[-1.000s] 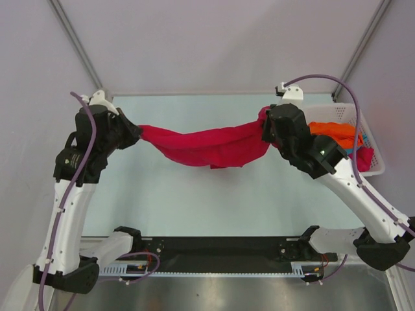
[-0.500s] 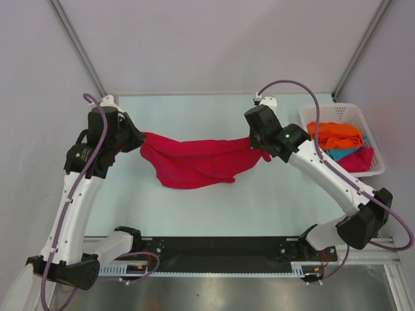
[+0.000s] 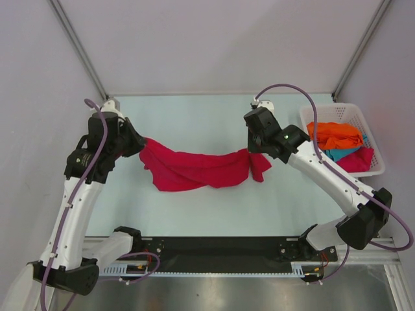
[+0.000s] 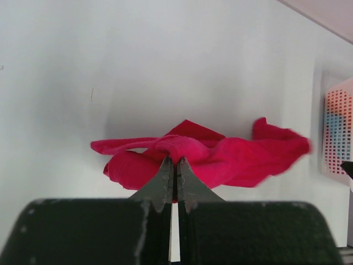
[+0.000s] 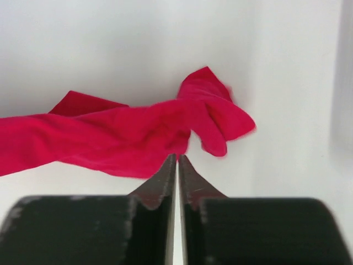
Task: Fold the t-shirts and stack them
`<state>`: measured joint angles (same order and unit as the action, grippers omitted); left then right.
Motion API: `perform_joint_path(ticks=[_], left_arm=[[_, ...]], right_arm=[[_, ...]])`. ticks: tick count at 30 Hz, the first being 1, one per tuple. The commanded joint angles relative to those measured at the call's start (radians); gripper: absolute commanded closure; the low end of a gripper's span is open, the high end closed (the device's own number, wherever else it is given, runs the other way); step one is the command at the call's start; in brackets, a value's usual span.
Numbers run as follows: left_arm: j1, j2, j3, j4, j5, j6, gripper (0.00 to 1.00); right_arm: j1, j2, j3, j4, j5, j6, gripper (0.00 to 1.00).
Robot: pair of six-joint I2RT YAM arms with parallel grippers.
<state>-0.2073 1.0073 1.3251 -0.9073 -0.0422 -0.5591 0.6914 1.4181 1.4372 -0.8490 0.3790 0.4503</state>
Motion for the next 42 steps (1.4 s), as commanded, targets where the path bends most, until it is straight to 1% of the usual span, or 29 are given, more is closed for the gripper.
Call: perform_joint_path(ticks=[1,6,11,12,13,14,15,16,17,18,19,22,23,26,28,33,34,35,37,38,40,41,42], left_arm=[[-0.001,-0.061,-0.030,0.002,0.057,-0.004,1.00],[-0.001,-0.134,-0.145,0.005,0.146,-0.054,1.00],[-0.003,-0.184,-0.233,0.005,0.151,-0.044,1.00],[-0.001,-0.187,-0.243,0.007,0.159,-0.042,1.00],[-0.003,-0.194,-0.277,0.013,0.198,-0.045,1.00],[-0.001,-0.193,-0.291,0.018,0.221,-0.047,1.00],[-0.003,-0.193,-0.308,0.028,0.250,-0.048,1.00],[-0.001,-0.194,-0.341,0.042,0.305,-0.056,1.00],[-0.003,-0.200,-0.362,0.048,0.324,-0.062,1.00],[-0.003,-0.208,-0.381,0.060,0.343,-0.067,1.00],[-0.003,-0.220,-0.414,0.061,0.344,-0.071,1.00],[-0.003,-0.263,-0.472,0.059,0.357,-0.079,1.00],[-0.001,-0.283,-0.490,0.062,0.399,-0.087,1.00],[-0.004,-0.317,-0.569,0.084,0.452,-0.117,1.00],[-0.004,-0.354,-0.610,0.085,0.455,-0.127,1.00],[-0.004,-0.378,-0.650,0.084,0.489,-0.121,1.00],[-0.004,-0.377,-0.647,0.084,0.487,-0.116,0.99],[-0.004,-0.363,-0.641,0.082,0.481,-0.110,0.80],[-0.003,-0.343,-0.615,0.074,0.449,-0.098,0.51],[-0.004,-0.322,-0.606,0.071,0.433,-0.094,0.26],[-0.004,-0.296,-0.578,0.071,0.395,-0.088,0.15],[-0.004,-0.270,-0.569,0.076,0.387,-0.088,0.04],[-0.004,-0.254,-0.563,0.077,0.380,-0.085,0.02]], right_arm=[[0.003,-0.024,0.000,-0.009,-0.005,0.025,1.00],[0.014,-0.097,-0.101,0.008,-0.008,0.062,1.00],[0.013,-0.090,-0.130,0.021,-0.011,0.071,0.99],[0.011,-0.084,-0.132,0.024,-0.009,0.068,0.95],[0.001,-0.058,-0.141,0.043,-0.012,0.062,0.88],[-0.006,-0.045,-0.143,0.066,-0.029,0.057,0.86],[-0.013,-0.029,-0.143,0.077,-0.035,0.047,0.83],[-0.030,0.005,-0.139,0.100,-0.043,0.042,0.82],[-0.038,0.028,-0.135,0.110,-0.057,0.034,0.80],[-0.049,0.047,-0.127,0.119,-0.064,0.021,0.75],[-0.064,0.089,-0.121,0.134,-0.068,0.013,0.73],[-0.110,0.174,-0.083,0.157,-0.100,-0.012,0.72],[-0.121,0.191,-0.066,0.163,-0.115,-0.016,0.72],[-0.156,0.257,-0.034,0.183,-0.149,-0.030,0.72],[-0.165,0.281,-0.015,0.185,-0.157,-0.039,0.72],[-0.194,0.340,0.048,0.182,-0.154,-0.062,0.72],[-0.199,0.346,0.055,0.180,-0.155,-0.065,0.72],[-0.204,0.350,0.063,0.177,-0.155,-0.070,0.72],[-0.213,0.358,0.077,0.176,-0.155,-0.071,0.72],[-0.216,0.358,0.077,0.174,-0.155,-0.074,0.72],[-0.222,0.360,0.078,0.172,-0.155,-0.078,0.72],[-0.225,0.358,0.075,0.171,-0.157,-0.079,0.72],[-0.227,0.360,0.072,0.171,-0.157,-0.081,0.72]])
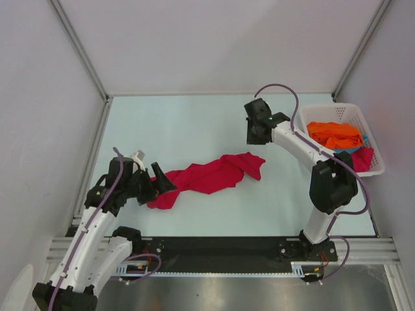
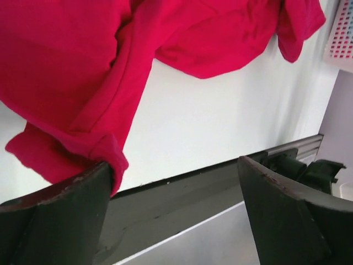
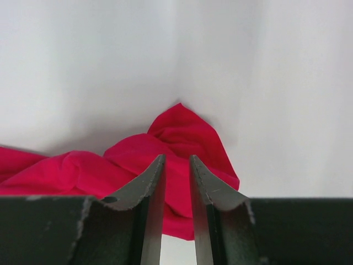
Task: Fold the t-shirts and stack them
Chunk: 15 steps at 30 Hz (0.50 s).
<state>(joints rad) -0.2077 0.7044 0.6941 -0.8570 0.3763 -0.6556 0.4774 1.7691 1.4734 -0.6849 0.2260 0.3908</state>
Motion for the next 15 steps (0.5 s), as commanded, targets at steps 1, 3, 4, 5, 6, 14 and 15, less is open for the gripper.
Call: perform_joint_path(ticks=[1,3,4,5,6,14,15], left_arm=[[-0.004,0.062,0.083,0.030,-0.060,0.011,0.01],[-0.004,0.101,0.097,0.041,-0.082,0.010,0.00],[-0.004,0.115,0.110,0.042,-0.117,0.010,0.01],[-0.004,0.145,0.117,0.042,-0.132,0.010,0.01],[-0.002,0.161,0.125,0.041,-0.152,0.011,0.00],[-0.002,0.133,0.274,-0.019,-0.149,0.077,0.01],[-0.002,0.132,0.316,-0.042,-0.161,0.076,0.00]], right_arm=[[-0.016,0.007,0.031,0.004,-0.002,-0.021,0.72],[-0.017,0.004,0.024,0.002,0.001,-0.023,0.72],[-0.020,-0.002,0.018,0.002,0.001,-0.024,0.72],[-0.022,-0.007,0.005,0.001,0.003,-0.024,0.72],[-0.022,-0.011,0.001,0.004,0.003,-0.026,0.72],[-0.042,-0.053,-0.053,0.010,0.004,-0.029,0.73],[-0.043,-0.054,-0.058,0.012,0.004,-0.027,0.73]])
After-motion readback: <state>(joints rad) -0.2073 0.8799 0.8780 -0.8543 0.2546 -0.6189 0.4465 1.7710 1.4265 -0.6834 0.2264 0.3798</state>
